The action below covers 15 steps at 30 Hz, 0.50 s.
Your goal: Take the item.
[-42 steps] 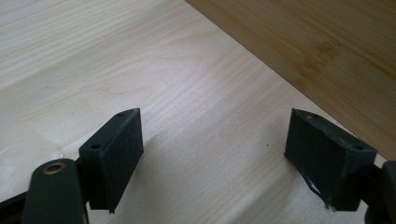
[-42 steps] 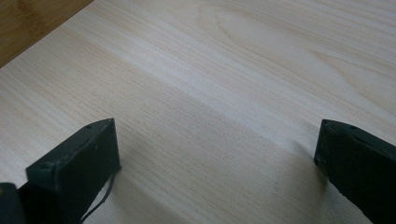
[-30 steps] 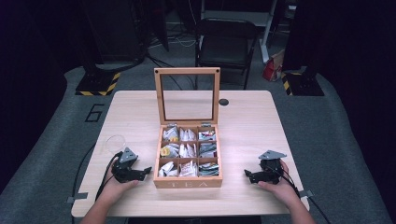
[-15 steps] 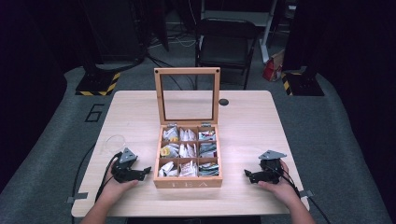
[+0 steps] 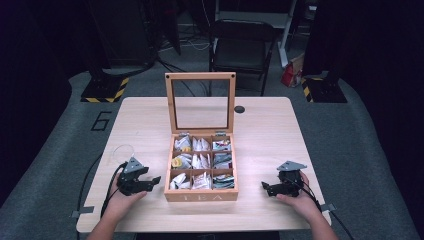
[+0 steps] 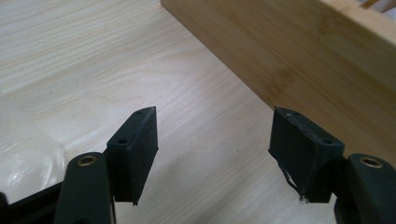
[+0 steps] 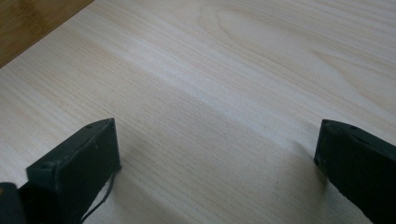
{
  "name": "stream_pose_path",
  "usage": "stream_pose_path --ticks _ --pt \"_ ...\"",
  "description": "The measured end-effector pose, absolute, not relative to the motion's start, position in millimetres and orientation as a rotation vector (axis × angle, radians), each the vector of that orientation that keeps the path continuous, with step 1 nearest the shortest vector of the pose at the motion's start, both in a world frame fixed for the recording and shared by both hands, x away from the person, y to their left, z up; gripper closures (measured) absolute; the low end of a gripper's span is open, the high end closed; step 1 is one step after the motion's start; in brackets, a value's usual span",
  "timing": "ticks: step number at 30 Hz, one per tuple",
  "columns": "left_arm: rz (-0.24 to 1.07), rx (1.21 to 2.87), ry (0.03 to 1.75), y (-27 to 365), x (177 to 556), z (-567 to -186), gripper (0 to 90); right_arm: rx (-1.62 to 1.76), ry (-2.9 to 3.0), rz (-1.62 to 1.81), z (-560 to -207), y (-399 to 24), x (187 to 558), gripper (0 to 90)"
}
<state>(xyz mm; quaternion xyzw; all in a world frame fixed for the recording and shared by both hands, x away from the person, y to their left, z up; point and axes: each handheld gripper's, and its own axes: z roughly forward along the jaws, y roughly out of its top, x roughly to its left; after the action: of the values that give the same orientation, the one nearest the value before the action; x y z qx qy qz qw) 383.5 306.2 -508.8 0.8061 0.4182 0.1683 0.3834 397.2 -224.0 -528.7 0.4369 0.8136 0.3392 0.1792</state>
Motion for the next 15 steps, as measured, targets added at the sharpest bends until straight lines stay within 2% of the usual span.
stream_pose_path --ticks 15 --pt "0.396 2.024 1.048 302 372 -494 39.5 1.236 2.3 0.959 -529 -224 397 0.0"
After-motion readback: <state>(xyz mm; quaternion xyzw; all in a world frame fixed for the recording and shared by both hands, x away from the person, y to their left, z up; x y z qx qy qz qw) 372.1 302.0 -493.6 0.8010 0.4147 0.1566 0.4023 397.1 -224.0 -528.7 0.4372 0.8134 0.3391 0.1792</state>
